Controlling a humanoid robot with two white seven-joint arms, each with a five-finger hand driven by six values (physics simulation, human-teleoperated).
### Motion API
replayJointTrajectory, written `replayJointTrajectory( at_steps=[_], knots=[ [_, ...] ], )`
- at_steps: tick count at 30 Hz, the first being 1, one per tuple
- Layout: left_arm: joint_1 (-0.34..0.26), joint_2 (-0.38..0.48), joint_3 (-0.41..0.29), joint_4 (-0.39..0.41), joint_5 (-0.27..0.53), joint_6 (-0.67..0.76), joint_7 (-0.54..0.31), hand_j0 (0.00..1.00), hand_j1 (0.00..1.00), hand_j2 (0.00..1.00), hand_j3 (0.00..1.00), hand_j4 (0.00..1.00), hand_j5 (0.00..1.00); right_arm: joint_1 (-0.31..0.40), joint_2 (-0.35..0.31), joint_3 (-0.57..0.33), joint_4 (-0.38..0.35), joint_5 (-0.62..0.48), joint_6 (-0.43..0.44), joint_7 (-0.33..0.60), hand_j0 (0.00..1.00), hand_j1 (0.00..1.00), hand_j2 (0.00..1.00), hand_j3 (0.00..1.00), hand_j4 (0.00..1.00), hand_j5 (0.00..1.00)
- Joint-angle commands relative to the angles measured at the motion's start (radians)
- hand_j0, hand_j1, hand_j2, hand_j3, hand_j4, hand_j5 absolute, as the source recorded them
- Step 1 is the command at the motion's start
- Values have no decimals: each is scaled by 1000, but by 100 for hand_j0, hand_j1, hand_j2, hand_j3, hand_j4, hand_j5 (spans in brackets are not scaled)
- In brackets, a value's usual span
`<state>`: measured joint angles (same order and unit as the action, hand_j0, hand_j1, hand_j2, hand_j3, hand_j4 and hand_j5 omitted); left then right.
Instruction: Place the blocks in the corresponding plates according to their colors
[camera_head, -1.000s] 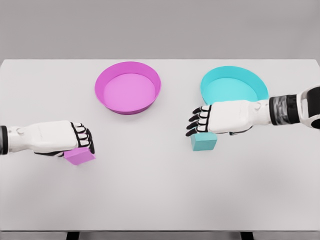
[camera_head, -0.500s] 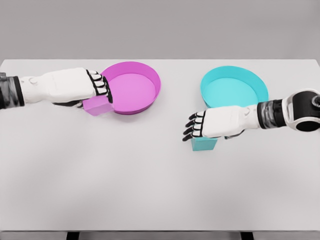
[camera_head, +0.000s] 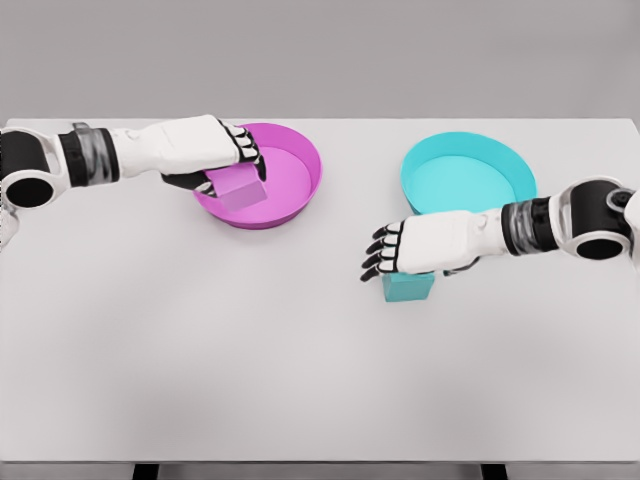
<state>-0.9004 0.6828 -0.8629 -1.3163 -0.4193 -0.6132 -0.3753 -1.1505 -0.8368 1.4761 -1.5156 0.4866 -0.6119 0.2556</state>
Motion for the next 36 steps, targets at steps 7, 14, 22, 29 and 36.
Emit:
replayJointTrajectory(
  at_steps=[7, 14, 22, 29, 36],
  knots=[
    [0, -31, 39, 29, 14, 2, 3, 100, 100, 100, 100, 100, 100, 0, 4, -5, 2, 15, 1, 19, 81, 81, 81, 81, 81, 81],
    [-21, 63, 47, 8, 108, 2, 6, 100, 100, 100, 100, 100, 100, -2, 7, -13, 0, 13, 1, 19, 66, 66, 66, 66, 66, 66],
    [-68, 313, 48, 8, 189, 2, 4, 100, 100, 100, 100, 100, 100, -11, 4, -48, -18, 4, 1, 16, 62, 62, 62, 62, 62, 62],
    [84, 360, 36, -14, 211, 2, 4, 100, 100, 100, 100, 100, 100, -17, -5, -91, -49, -28, 1, 16, 59, 59, 59, 59, 59, 59],
    [158, 313, 19, 19, 202, 2, -5, 100, 100, 100, 100, 100, 100, -21, -16, -154, -37, -42, 1, 17, 59, 59, 59, 59, 59, 59]
  ],
)
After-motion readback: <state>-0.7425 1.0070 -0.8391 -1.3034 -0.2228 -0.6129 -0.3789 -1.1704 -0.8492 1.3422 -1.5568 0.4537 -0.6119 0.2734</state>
